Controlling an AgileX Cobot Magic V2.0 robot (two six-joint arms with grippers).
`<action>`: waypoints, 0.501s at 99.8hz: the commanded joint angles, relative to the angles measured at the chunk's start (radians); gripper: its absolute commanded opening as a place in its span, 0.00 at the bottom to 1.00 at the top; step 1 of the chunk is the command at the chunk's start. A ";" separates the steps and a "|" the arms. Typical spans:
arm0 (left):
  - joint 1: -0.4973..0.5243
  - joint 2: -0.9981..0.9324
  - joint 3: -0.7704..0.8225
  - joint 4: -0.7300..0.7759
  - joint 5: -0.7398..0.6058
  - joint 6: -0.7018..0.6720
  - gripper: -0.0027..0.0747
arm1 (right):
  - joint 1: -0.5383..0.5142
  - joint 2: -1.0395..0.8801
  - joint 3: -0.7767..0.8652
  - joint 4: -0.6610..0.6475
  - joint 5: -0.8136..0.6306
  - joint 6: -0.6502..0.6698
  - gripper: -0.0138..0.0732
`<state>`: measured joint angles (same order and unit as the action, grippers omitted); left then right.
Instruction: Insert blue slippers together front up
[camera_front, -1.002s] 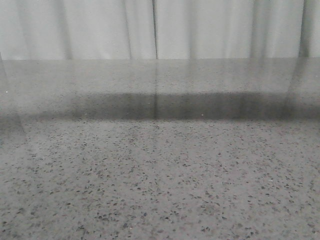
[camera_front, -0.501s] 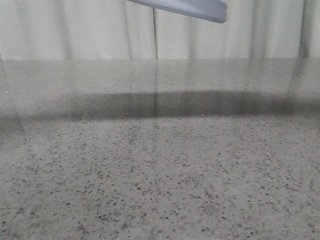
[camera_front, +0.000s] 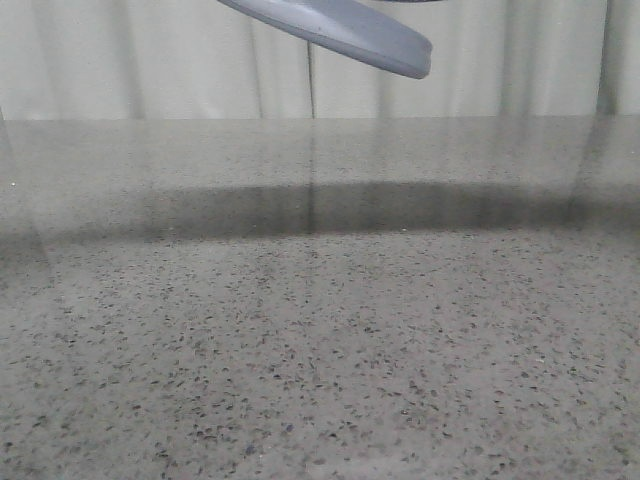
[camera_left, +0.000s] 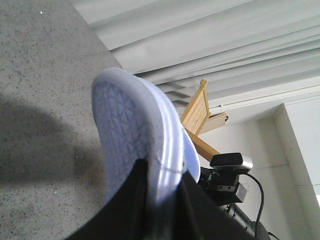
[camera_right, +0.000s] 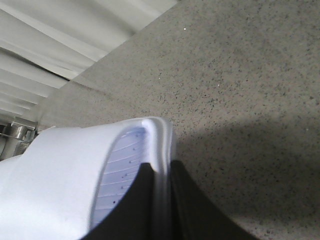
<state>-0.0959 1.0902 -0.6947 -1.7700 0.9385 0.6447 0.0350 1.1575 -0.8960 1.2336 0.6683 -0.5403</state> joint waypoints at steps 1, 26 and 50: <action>-0.031 -0.018 -0.026 -0.091 0.135 -0.014 0.06 | 0.026 -0.017 -0.029 0.058 0.089 -0.033 0.04; -0.029 -0.018 -0.022 -0.037 0.071 -0.014 0.06 | 0.023 -0.040 -0.029 -0.125 0.024 -0.033 0.30; -0.029 -0.018 0.030 -0.032 -0.015 -0.015 0.06 | 0.023 -0.104 -0.029 -0.197 -0.015 -0.033 0.71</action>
<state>-0.1120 1.0902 -0.6556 -1.7367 0.8871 0.6384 0.0551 1.1059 -0.8960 1.0337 0.6785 -0.5511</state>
